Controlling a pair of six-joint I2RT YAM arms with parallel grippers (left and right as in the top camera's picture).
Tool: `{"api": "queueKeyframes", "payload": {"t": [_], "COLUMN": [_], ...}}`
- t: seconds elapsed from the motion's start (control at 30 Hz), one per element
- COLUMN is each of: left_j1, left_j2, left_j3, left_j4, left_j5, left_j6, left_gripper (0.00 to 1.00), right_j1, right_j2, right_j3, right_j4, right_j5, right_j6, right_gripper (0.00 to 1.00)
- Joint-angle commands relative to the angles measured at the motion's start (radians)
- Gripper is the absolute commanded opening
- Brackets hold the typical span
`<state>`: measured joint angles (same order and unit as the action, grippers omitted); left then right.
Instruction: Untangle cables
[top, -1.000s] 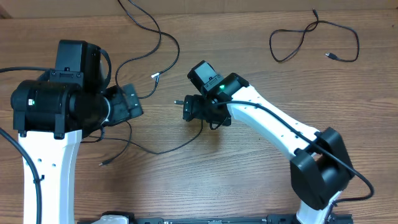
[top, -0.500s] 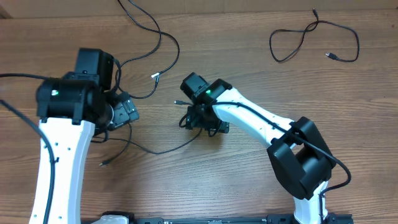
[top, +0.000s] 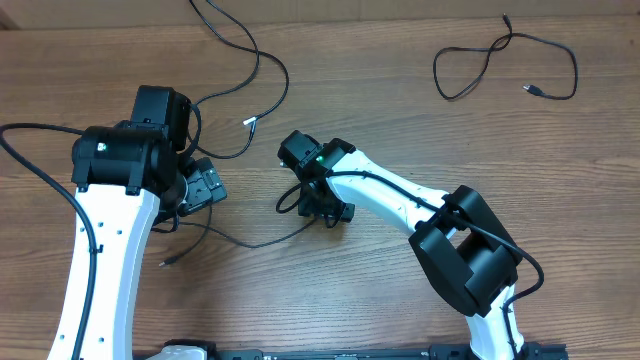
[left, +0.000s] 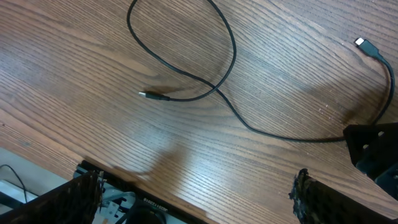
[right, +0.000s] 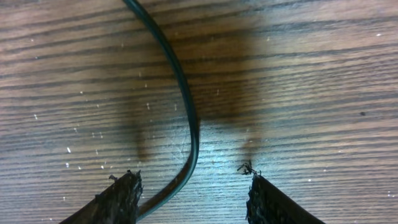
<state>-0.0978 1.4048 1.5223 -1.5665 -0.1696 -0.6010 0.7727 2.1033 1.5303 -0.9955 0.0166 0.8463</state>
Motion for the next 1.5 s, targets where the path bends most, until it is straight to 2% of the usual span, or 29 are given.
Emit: {"api": "queueKeyframes", "payload": {"t": [0.0, 0.57, 0.7, 0.8, 0.9, 0.93, 1.03, 1.23, 1.47], "left_j1": [-0.001, -0.001, -0.001, -0.001, -0.001, -0.001, -0.001, -0.001, -0.001], "left_j2": [0.001, 0.001, 0.001, 0.001, 0.001, 0.001, 0.001, 0.001, 0.001], "left_j3": [-0.011, -0.011, -0.011, -0.011, -0.011, -0.011, -0.011, -0.011, -0.011], "left_j4": [0.002, 0.002, 0.002, 0.002, 0.002, 0.002, 0.002, 0.002, 0.002], "left_j5": [-0.021, -0.021, -0.021, -0.021, -0.021, -0.021, -0.021, -0.021, -0.021], "left_j6": [-0.016, -0.016, -0.016, -0.016, -0.016, -0.016, -0.016, -0.016, -0.016], "left_gripper": [1.00, 1.00, 1.00, 1.00, 1.00, 0.99, 1.00, 1.00, 1.00], "right_j1": [-0.002, -0.001, -0.001, -0.001, -0.002, -0.002, -0.010, -0.081, -0.261], "right_j2": [0.002, 0.002, 0.002, 0.002, 0.002, 0.002, 0.002, -0.004, -0.053], "right_j3": [-0.006, -0.063, -0.077, -0.108, -0.135, -0.137, -0.136, -0.117, -0.048], "right_j4": [0.005, 0.052, 0.058, 0.082, 0.105, 0.104, 0.105, 0.043, -0.126], "right_j5": [0.043, 0.058, 0.061, 0.061, 0.061, 0.061, 0.061, 0.065, 0.148], "right_j6": [0.018, 0.022, 0.021, 0.022, 0.022, 0.022, 0.022, 0.022, 0.021], "right_gripper": [0.56, 0.53, 0.49, 0.41, 0.28, 0.19, 0.05, 0.04, 0.04]}}
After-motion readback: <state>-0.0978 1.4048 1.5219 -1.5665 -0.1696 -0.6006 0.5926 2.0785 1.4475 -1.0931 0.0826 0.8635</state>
